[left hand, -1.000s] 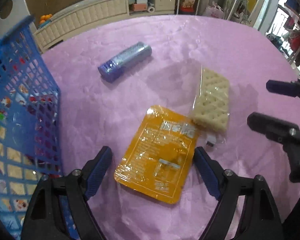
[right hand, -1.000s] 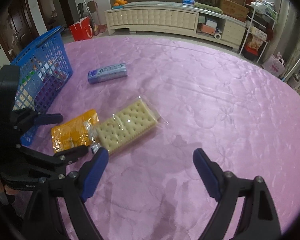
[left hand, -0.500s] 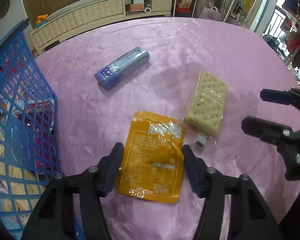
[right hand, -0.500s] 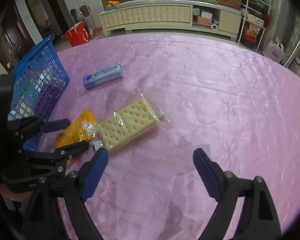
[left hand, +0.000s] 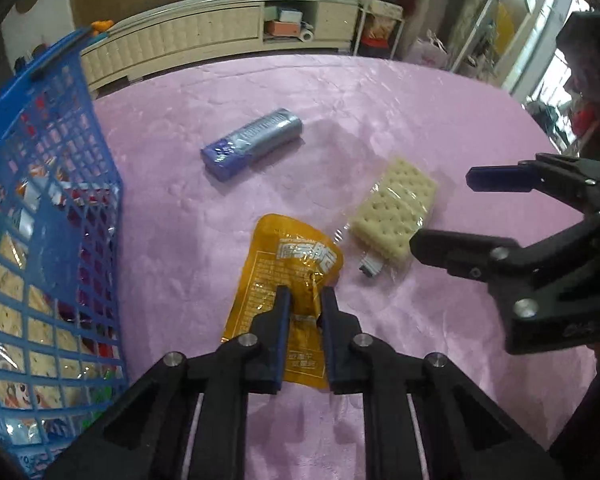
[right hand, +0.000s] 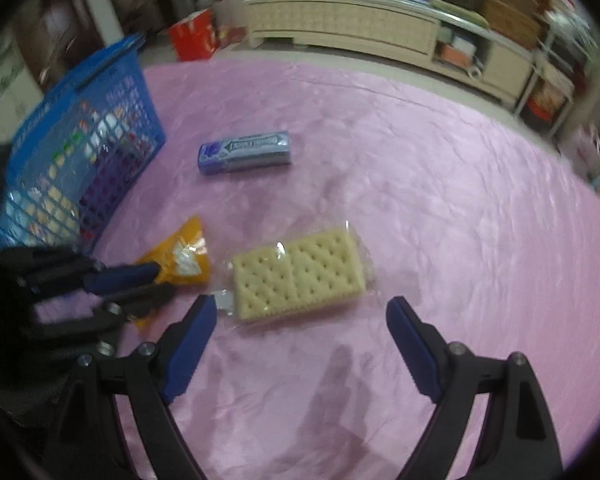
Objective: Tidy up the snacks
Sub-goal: 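Grasp the orange snack bag with the left tool while the right grasps the cracker packet, then carry both snacks over the basket and open both tools to drop them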
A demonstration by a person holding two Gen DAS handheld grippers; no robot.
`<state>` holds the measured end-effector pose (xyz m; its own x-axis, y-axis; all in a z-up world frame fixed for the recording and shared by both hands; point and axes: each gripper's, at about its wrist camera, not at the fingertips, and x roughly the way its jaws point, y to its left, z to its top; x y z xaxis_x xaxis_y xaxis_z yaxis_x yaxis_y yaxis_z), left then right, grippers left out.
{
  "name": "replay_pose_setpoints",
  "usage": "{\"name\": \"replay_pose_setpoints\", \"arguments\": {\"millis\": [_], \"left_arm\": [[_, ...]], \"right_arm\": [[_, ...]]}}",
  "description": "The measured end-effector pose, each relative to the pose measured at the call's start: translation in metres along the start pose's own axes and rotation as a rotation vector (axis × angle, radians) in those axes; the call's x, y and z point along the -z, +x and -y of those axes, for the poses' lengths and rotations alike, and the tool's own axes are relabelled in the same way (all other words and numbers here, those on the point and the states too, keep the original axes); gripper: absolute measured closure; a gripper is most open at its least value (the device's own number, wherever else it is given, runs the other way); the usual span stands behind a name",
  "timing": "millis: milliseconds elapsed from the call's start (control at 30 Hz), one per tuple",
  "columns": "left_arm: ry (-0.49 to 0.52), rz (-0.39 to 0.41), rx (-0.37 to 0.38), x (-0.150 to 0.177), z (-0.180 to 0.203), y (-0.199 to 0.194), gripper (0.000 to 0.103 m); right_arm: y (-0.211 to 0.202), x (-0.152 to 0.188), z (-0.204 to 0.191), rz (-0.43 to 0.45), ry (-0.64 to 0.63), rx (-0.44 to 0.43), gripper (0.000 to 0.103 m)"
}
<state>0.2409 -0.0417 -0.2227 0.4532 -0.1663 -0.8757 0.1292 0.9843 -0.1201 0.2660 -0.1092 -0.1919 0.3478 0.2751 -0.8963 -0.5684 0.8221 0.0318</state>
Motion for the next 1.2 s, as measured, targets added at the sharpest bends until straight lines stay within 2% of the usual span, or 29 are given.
{"name": "replay_pose_setpoints", "arguments": {"millis": [67,233,300,367,533,700,733,1200], "left_arm": [[0.000,0.005,-0.004,0.001,-0.002,-0.002,0.090],[0.001,0.007,0.002,0.001,-0.003,0.000,0.090],[0.003,0.005,0.005,-0.003,0.002,0.004,0.090],[0.005,0.004,0.006,-0.006,0.002,0.008,0.090],[-0.001,0.006,0.011,-0.007,-0.002,0.010,0.090],[0.015,0.011,0.005,-0.007,0.000,0.007,0.091],[0.018,0.014,0.005,-0.008,0.001,0.006,0.091],[0.038,0.059,0.031,-0.005,0.023,-0.029,0.092]], "right_arm": [[0.004,-0.004,0.000,0.004,-0.021,-0.007,0.013],[0.029,-0.011,-0.003,-0.068,-0.068,-0.025,0.011],[0.034,-0.011,-0.005,-0.064,-0.097,0.005,0.010],[0.036,-0.011,-0.002,-0.060,-0.090,-0.005,0.006],[0.040,-0.011,0.003,-0.052,-0.091,-0.025,0.005],[0.034,-0.011,0.008,-0.043,-0.112,-0.035,0.013],[0.032,-0.008,0.009,-0.040,-0.113,-0.049,0.020],[-0.011,0.032,0.004,0.025,-0.067,-0.022,0.021]]}}
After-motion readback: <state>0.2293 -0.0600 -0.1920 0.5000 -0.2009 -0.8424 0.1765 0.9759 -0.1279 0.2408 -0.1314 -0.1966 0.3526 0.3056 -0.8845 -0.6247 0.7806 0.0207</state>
